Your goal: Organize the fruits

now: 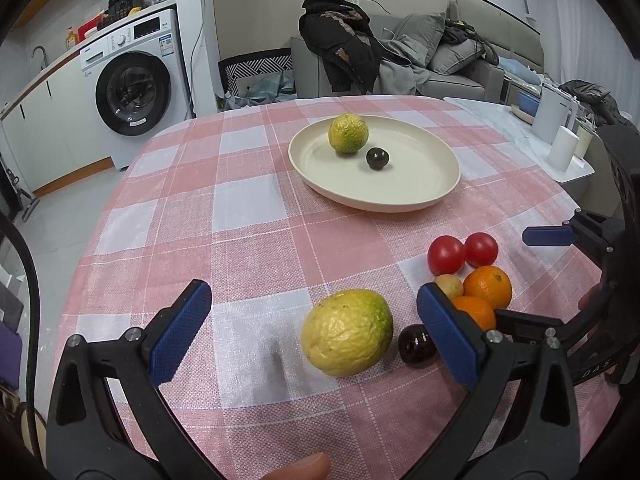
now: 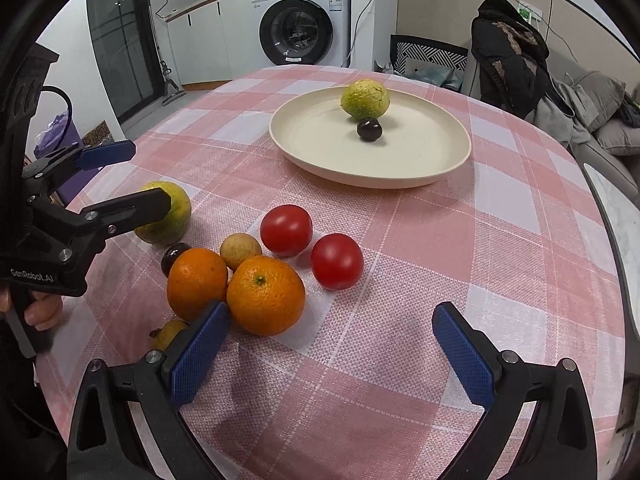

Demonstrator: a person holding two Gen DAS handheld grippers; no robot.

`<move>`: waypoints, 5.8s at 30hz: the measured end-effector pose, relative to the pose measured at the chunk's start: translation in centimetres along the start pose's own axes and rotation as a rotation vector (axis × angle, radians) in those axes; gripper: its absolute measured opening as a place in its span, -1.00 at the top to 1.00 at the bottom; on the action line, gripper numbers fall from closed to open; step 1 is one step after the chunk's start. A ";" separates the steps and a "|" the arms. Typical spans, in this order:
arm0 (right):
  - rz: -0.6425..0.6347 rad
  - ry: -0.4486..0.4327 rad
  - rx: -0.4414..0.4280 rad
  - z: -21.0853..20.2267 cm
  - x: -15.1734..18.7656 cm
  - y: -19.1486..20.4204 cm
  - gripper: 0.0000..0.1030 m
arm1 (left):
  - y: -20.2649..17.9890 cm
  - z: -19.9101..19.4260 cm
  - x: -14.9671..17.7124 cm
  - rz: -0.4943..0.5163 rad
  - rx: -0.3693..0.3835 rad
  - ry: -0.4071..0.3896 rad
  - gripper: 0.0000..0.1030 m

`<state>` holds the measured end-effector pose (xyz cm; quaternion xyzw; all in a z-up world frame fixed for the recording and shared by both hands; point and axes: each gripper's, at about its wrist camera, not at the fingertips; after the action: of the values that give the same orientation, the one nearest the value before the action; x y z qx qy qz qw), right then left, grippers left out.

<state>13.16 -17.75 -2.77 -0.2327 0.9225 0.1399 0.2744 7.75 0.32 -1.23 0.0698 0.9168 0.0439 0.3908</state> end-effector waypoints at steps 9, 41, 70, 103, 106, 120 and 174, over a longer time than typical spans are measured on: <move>0.004 0.005 -0.031 0.1 0.0 0.0 -0.74 | 0.0 0.3 0.1 -0.001 0.000 0.013 -0.99; 0.046 -0.059 -0.144 -2.6 -0.6 -1.0 0.23 | 0.0 1.4 0.7 -0.002 0.095 0.104 -0.71; 0.070 -0.111 -0.130 -3.5 -1.0 -1.8 0.23 | 0.4 -0.6 0.2 -0.036 0.154 0.001 0.10; 0.194 -0.292 -0.130 -6.4 -3.7 -5.0 0.23 | 0.4 -1.9 -5.2 -0.070 0.099 -0.173 0.10; 0.197 -0.298 -0.130 -6.4 -4.3 -5.1 0.23 | 0.3 -1.6 -5.8 -0.073 0.100 -0.178 0.10; 0.215 -0.293 -0.130 -5.2 -6.0 -5.6 0.23 | 0.0 2.0 -8.2 -0.073 0.108 -0.172 0.10; 0.224 -0.242 -0.046 -0.9 -7.2 -5.0 -0.59 | -0.1 7.0 -7.8 -0.027 0.036 -0.067 -0.66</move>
<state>20.64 -19.85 1.40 -0.1159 0.8994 0.2177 0.3608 18.17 -0.84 -0.51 0.0657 0.9047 0.0196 0.4205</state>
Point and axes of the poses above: each gripper's, at about its wrist camera, not at the fingertips, and z roughly the way its jaws point, y to its left, x to its underside, and after that the axes turned 10 degrees about z, right-handed
